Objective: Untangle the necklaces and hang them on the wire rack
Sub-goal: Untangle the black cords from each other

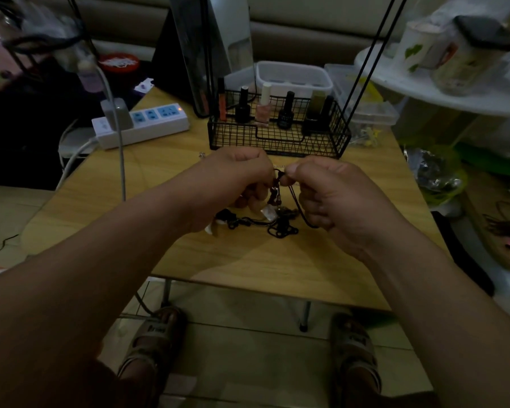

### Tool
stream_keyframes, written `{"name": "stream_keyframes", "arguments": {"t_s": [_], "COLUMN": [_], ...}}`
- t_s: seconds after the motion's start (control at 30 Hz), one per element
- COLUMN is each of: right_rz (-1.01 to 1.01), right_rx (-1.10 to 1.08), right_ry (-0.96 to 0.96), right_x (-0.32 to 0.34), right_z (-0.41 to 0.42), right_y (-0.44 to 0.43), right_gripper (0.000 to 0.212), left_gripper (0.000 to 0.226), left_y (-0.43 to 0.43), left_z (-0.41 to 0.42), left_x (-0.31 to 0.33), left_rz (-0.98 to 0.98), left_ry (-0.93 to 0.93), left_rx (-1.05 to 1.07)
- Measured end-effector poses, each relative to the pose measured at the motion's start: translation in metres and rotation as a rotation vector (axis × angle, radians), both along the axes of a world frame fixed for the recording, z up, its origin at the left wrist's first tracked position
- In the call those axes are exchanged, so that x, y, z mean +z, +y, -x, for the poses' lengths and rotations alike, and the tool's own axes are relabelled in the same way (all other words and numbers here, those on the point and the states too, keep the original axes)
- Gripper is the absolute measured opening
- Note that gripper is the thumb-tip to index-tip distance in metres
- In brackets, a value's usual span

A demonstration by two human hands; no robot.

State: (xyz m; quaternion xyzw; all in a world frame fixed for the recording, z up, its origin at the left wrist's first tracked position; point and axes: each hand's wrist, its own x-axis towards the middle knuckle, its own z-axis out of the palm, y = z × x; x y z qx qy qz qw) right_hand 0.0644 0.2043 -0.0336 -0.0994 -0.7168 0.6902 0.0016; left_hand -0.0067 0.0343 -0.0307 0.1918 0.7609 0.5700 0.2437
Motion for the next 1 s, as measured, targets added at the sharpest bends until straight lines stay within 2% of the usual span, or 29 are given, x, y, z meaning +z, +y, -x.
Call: {"name": "stream_keyframes", "arguments": {"t_s": [0.1, 0.23, 0.33, 0.47, 0.63, 0.8, 0.93, 1.0], "right_rz": [-0.052, -0.21, -0.462, -0.606, -0.486, -0.308, -0.311, -0.206], "right_rx": [-0.005, -0.017, -0.049, 0.008, 0.015, -0.018, -0.086, -0.111], "right_ry": [0.005, 0.054, 0.142, 0.184, 0.215, 0.171, 0.167, 0.131], "right_x": [0.0, 0.004, 0.004, 0.005, 0.005, 0.001, -0.002, -0.003], "right_z": [0.0, -0.004, -0.005, -0.009, -0.009, -0.006, -0.004, -0.003], "right_y": [0.001, 0.002, 0.004, 0.006, 0.013, 0.011, 0.005, 0.003], "right_gripper": [0.019, 0.017, 0.015, 0.011, 0.007, 0.006, 0.006, 0.008], "left_gripper": [0.036, 0.019, 0.019, 0.02, 0.019, 0.011, 0.012, 0.011], "left_y": [0.004, -0.004, -0.008, -0.004, -0.003, -0.002, -0.001, -0.001], "left_z": [0.005, 0.002, 0.0, -0.001, -0.001, -0.001, -0.002, -0.002], "left_x": [-0.003, -0.001, 0.0, -0.001, 0.0, -0.002, -0.004, -0.005], "left_rz": [0.073, 0.004, 0.014, 0.043, 0.017, 0.05, 0.022, 0.022], "left_ry": [-0.071, 0.042, 0.092, 0.09, 0.068, 0.142, 0.092, 0.079], "left_rx": [0.036, -0.082, -0.096, -0.067, -0.04, -0.037, -0.063, -0.066]}}
